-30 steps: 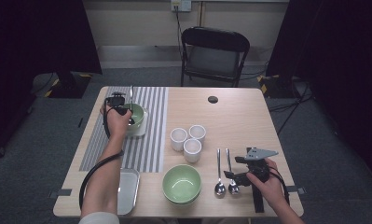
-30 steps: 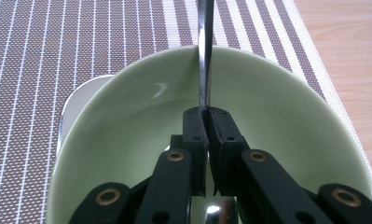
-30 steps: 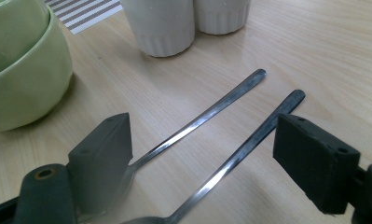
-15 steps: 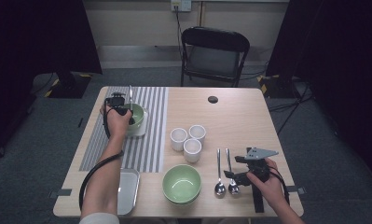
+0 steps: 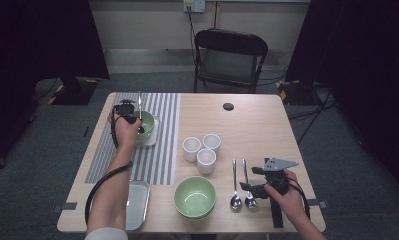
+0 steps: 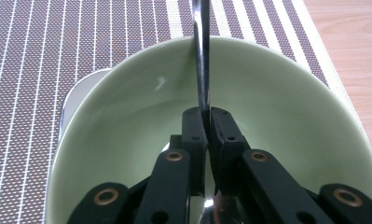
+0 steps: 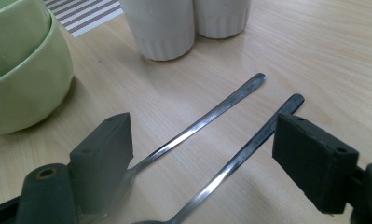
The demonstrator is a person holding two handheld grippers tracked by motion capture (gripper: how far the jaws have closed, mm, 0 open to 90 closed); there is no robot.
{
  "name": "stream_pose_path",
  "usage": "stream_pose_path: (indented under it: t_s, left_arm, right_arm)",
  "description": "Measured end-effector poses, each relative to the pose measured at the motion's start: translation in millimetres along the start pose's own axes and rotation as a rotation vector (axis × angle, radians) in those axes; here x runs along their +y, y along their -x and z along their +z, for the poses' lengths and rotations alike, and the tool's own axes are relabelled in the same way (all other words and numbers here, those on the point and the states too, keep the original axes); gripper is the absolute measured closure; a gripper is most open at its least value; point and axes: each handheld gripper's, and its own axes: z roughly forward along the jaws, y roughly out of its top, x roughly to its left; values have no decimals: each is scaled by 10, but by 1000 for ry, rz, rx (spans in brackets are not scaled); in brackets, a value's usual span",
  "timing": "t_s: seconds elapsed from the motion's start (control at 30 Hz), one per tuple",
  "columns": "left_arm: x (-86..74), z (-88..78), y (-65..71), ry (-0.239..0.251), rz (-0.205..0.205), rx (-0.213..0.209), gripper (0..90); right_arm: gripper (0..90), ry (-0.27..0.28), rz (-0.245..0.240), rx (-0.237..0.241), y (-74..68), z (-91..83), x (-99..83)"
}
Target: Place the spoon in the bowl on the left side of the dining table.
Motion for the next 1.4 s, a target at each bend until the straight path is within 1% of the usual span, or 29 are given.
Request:
stream_pose_path:
  t_s: [0.1,0.27,0.3,0.37,0.5,0.53,0.63,0.67,0.7,0.8,0.87,0.9,0.93,0.97,1.03,1.07,1.13,1.17,1.2,1.27,1.3,1.37,1.4]
  left_arm:
    - [9,-3,5,-5,11,1,860]
    - [4,1,17,-1,5,-3,858]
    - [3,-1,16,-1,5,-4,853]
    - [7,-15,5,-6,19,-6,822]
    - [11,-37,-8,-9,16,-3,807]
    - [9,-33,-1,5,-1,-6,799]
    - [4,-46,-17,0,7,-3,789]
    - [2,-45,-14,2,-1,-2,780]
    - [0,-50,-15,8,-10,-10,769]
    - [-1,-72,-18,5,-2,-6,744]
    - [-5,-84,-14,0,-9,-16,711]
    - [-6,-94,-18,-8,-4,-16,713]
    - [-11,-101,-15,-6,-9,-13,704]
    - [-17,-104,-16,-1,-15,-19,691]
    - [-28,-125,-33,-8,0,-9,674]
    - [-35,-132,-38,-3,-16,-11,668]
    - [-37,-157,-50,-2,-20,-25,639]
    - [-35,-172,-54,1,-16,-19,627]
    - [-29,-186,-47,4,-21,-28,613]
    - [-15,-228,-40,3,-12,-32,603]
    - [-11,-239,-34,8,-22,-42,594]
    - [3,-281,-32,-1,-13,-53,572]
    - [4,-294,-22,-1,-18,-48,562]
  right_arm:
    - [196,-1,2,0,1,1,-3]
    - [196,-1,2,0,-1,0,0]
    - [196,-1,2,0,0,0,0]
    - [196,1,1,1,1,-1,-1]
    - [196,-3,1,-4,0,-7,1]
    - [196,-4,1,-5,1,-6,1]
    - [196,-5,0,-7,0,-10,1]
    - [196,-2,1,-6,-1,-11,3]
    - [196,-1,2,-7,-2,-13,5]
    - [196,-1,4,-8,-3,-15,9]
    - [195,-2,4,-7,-2,-13,9]
    - [196,-3,5,-8,-1,-10,9]
    - [195,-3,5,-7,-1,-8,10]
    - [196,-2,6,-6,-4,-6,11]
    - [196,-2,5,-5,-10,-6,14]
    - [195,-3,6,-5,-13,-7,16]
    - [196,-5,3,-8,-16,-9,20]
    - [196,-5,3,-8,-17,-11,23]
    - [195,-5,1,-12,-16,-14,26]
    - [196,-5,0,-11,-14,-18,32]
    - [196,-3,1,-11,-13,-20,36]
    - [196,-5,3,-13,-13,-25,41]
    - [196,-6,2,-15,-13,-29,45]
